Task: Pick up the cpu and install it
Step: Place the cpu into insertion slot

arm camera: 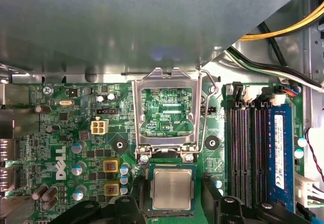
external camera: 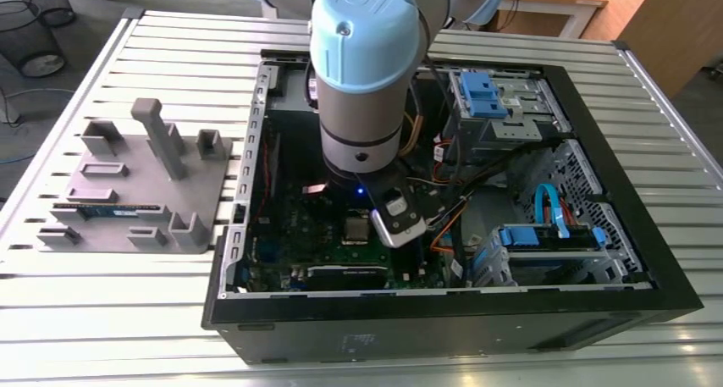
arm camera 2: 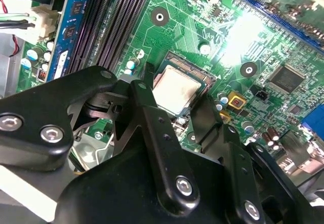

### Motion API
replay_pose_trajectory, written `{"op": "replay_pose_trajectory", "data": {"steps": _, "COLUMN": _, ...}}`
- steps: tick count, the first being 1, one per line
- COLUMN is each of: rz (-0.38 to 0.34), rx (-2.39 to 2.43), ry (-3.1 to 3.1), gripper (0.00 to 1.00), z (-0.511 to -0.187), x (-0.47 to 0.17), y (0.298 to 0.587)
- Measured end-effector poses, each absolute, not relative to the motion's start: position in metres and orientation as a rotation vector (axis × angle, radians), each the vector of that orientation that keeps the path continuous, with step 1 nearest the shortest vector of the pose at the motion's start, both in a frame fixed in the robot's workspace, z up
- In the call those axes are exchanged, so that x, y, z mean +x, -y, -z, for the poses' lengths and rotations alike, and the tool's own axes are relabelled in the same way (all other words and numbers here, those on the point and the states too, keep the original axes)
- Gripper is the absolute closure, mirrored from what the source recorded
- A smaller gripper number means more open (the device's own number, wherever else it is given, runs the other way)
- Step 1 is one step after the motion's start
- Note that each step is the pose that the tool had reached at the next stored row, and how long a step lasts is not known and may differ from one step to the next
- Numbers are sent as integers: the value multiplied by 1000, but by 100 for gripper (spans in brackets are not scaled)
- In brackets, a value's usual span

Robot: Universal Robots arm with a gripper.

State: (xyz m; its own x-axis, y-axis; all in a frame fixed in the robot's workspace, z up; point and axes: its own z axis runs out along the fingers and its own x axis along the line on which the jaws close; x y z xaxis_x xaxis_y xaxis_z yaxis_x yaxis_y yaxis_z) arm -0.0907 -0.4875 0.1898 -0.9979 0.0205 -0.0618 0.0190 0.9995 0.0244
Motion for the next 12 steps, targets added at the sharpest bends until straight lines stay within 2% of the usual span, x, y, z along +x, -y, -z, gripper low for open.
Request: {"op": "replay_pose_trajectory", "data": {"steps": 12, "rz": -34, "rx": 30, "ry": -3080, "gripper": 44, "z": -188, "x": -91, "y": 487}}
